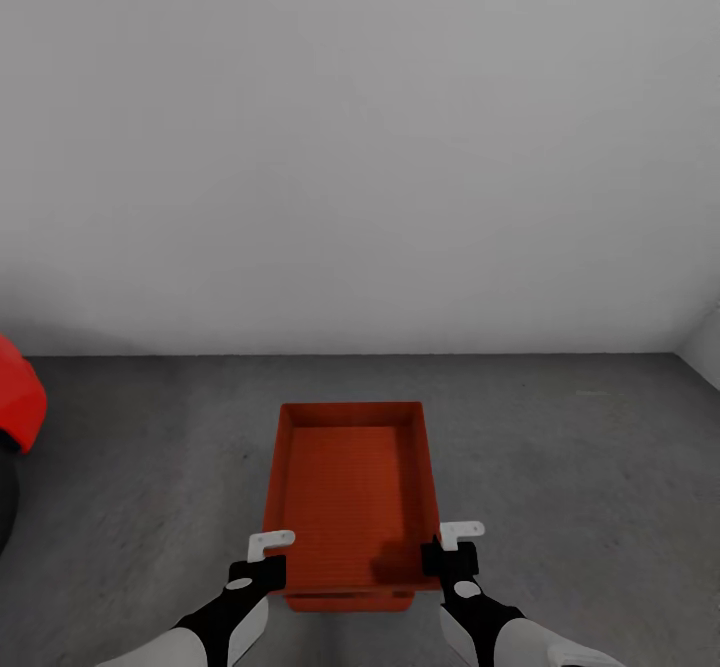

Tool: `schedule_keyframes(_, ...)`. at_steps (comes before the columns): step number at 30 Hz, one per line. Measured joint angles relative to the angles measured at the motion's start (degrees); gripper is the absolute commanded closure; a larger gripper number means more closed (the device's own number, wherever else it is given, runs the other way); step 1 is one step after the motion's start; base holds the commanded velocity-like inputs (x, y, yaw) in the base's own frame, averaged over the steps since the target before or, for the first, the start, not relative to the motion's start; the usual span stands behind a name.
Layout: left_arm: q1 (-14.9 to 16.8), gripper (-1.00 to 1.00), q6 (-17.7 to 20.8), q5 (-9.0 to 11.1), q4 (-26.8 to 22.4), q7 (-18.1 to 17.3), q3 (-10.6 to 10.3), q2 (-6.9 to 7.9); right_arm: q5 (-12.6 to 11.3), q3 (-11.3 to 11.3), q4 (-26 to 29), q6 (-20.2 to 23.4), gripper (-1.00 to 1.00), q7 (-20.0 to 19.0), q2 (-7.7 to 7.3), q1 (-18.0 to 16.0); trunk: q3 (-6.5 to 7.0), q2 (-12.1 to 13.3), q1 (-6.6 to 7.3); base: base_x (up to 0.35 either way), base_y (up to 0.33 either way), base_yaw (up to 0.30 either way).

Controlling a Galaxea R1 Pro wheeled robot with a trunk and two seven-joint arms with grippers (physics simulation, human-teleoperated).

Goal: Move the two storage containers from the living room to the garage. In the garage, place one container on the floor and stack the other container on top of it (either order is fine).

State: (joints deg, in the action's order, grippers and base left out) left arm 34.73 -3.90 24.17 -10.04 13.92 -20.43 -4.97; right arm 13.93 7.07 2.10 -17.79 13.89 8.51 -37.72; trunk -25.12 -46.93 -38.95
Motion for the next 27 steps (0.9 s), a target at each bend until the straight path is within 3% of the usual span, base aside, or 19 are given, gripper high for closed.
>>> schedule_keyframes(27,0.0,1.0,0.0,0.0,0.0,0.0,0.0,0.05,0.0,0.0,0.0,0.0,1.0,0.1,0.06,0.0,0.0,0.0,0.0,0.025,-0.001,0.0)
